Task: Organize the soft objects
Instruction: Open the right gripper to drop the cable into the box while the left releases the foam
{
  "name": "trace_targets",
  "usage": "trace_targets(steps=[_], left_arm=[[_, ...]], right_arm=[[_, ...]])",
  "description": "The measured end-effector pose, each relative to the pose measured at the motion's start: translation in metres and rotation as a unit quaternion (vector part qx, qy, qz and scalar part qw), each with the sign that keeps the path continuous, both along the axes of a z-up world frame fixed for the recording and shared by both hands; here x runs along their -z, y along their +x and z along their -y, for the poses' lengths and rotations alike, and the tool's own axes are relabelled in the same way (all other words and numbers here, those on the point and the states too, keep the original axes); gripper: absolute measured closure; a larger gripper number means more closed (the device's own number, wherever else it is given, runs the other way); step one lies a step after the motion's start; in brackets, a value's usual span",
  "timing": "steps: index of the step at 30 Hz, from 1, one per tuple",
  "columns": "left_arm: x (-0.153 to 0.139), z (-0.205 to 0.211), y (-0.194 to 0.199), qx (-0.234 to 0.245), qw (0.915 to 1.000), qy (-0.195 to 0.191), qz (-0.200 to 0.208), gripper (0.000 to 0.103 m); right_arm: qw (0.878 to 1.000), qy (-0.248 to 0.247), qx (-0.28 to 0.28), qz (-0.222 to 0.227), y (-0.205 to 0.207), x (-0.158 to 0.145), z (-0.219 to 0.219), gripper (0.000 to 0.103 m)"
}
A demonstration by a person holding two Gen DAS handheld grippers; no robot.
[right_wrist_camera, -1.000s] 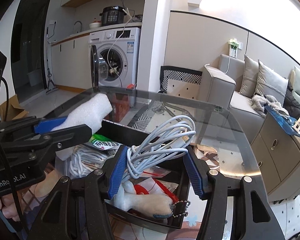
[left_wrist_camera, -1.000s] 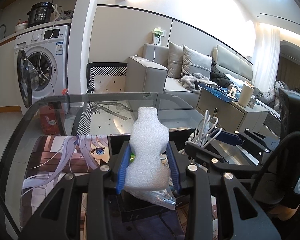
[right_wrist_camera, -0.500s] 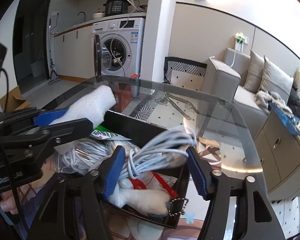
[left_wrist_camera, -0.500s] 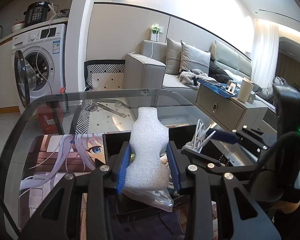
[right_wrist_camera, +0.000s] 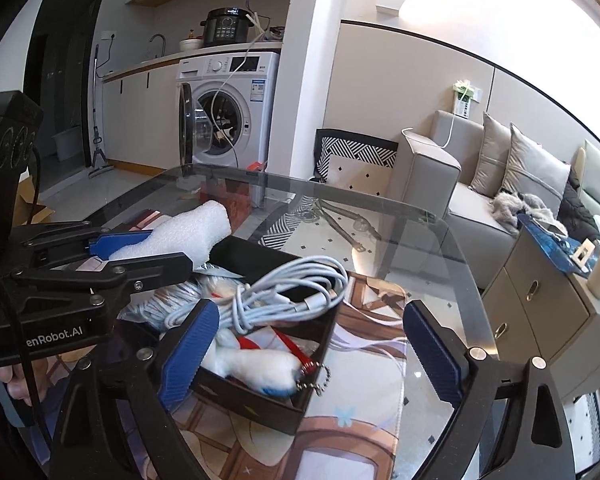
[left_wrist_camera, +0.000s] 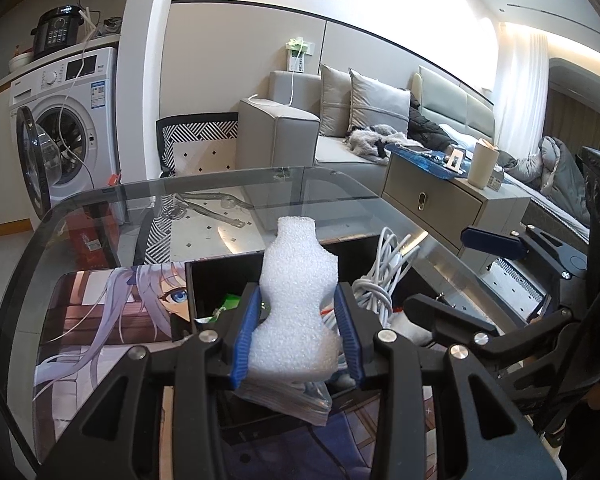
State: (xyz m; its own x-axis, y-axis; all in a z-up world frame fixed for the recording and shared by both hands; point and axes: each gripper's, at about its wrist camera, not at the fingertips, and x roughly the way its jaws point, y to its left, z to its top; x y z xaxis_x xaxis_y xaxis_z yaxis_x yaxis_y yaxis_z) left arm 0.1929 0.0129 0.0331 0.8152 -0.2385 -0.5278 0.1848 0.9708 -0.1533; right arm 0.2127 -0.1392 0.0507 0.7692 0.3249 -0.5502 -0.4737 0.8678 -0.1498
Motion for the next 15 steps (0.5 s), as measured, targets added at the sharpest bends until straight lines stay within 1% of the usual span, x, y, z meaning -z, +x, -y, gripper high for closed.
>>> trace_targets(steps=[1,2,3,5,6,7,8,9,10,12,14,15], left_arm=[[0.001,0.001,0.0,-0.001,1.0,0.003,-0.002,0.058],[0.001,0.002,-0.001,-0.002,1.0,0.004,-0.001,0.049],[0.001,0.003,-0.002,-0.003,1.0,0.005,-0.001,0.044],[-0.001,0.004,-0.004,0.0,1.0,0.008,0.0,0.042],[-0.001,0.005,-0.005,0.002,0.9999,0.01,-0.001,0.035],[-0.001,0.005,-0.006,0.001,0.9999,0.013,0.0,0.032],[-0.002,0.004,-0.009,-0.007,0.9998,0.018,0.004,0.025],[-0.003,0.002,-0.011,-0.008,0.9998,0.018,0.006,0.021],[-0.004,0.001,-0.013,-0.008,0.9998,0.017,0.007,0.019],[-0.004,-0.002,-0.017,-0.012,0.9998,0.015,0.007,0.008],[-0.005,-0.006,-0.022,-0.018,0.9997,0.012,0.013,0.001],[-0.006,-0.008,-0.025,-0.021,0.9996,0.01,0.017,0.0]], right_arm=[[1.0,0.001,0.001,0.0,-0.002,0.0,0.002,0.008],[1.0,0.002,0.002,-0.001,-0.003,0.0,0.002,0.007],[1.0,0.003,0.002,-0.002,-0.003,0.0,0.002,0.007],[1.0,0.008,0.004,-0.002,-0.006,0.0,0.006,0.005],[1.0,0.01,0.003,-0.002,-0.007,0.0,0.007,0.004],[1.0,0.014,0.002,-0.002,-0.01,0.0,0.009,0.004],[1.0,0.016,0.003,0.0,-0.012,-0.001,0.01,0.003],[1.0,0.02,0.004,0.0,-0.014,-0.001,0.012,0.002],[1.0,0.023,0.004,0.001,-0.017,-0.001,0.014,0.002],[0.999,0.032,0.007,0.004,-0.021,-0.002,0.019,0.002],[0.999,0.037,0.009,0.005,-0.023,-0.004,0.022,0.001],[0.999,0.039,0.009,0.005,-0.025,-0.004,0.022,0.001]])
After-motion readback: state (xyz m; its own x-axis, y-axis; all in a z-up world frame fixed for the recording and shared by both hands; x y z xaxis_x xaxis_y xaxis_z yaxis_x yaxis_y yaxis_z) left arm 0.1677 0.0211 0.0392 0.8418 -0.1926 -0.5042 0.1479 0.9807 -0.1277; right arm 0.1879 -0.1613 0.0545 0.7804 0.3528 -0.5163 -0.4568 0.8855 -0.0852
